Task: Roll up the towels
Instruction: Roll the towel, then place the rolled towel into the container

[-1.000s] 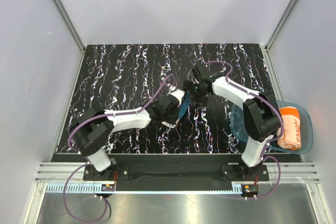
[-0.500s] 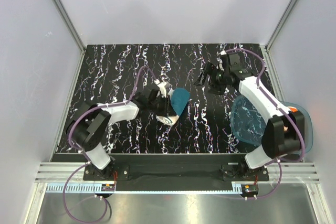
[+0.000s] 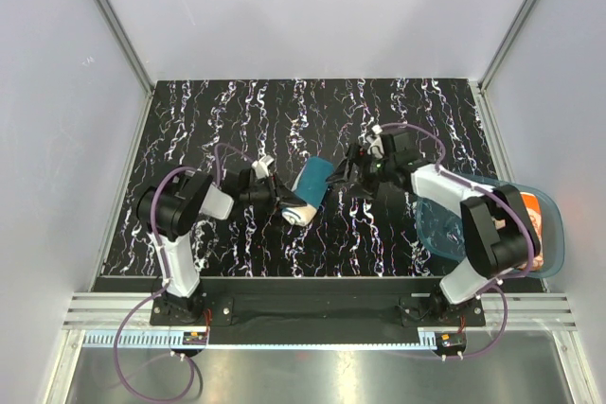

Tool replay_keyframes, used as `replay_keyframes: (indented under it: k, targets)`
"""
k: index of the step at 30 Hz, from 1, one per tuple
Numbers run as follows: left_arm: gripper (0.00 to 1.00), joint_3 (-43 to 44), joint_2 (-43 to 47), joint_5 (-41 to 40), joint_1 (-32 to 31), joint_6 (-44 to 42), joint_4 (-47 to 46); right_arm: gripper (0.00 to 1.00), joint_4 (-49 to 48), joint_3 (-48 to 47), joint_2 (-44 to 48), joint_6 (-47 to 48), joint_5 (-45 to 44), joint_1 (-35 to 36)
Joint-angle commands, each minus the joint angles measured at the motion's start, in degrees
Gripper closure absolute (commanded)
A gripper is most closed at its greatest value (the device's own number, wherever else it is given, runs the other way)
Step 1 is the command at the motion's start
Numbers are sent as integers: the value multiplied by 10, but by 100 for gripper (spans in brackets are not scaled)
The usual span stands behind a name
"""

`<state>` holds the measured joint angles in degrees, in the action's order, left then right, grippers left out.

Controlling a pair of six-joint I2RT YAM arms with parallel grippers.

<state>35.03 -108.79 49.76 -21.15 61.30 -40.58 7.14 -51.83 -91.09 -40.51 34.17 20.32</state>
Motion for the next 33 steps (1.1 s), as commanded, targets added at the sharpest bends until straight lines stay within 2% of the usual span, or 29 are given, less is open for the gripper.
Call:
replay_keyframes:
  k: [1,2,5,15,26,31,33]
  targets:
    - [100,-40,-42,19,13,98,-62,6,-131,1,-46,-33,27,26]
    - [100,-45,-46,18,21,108,-71,6,-169,2,-58,-39,30,31]
    - [100,-59,-66,24,36,147,-125,6,-197,-11,-102,-34,25,53]
    - [100,-15,-58,24,45,101,-9,4,-244,-24,-168,-12,-4,75]
    - [100,6,-71,27,45,100,4,1,-355,-3,-204,-51,-45,102]
    - [100,6,-74,32,45,104,-2,4,-425,31,-211,-100,-121,110]
    - [100,7,-74,33,45,104,0,8,-443,34,-219,-110,-131,111]
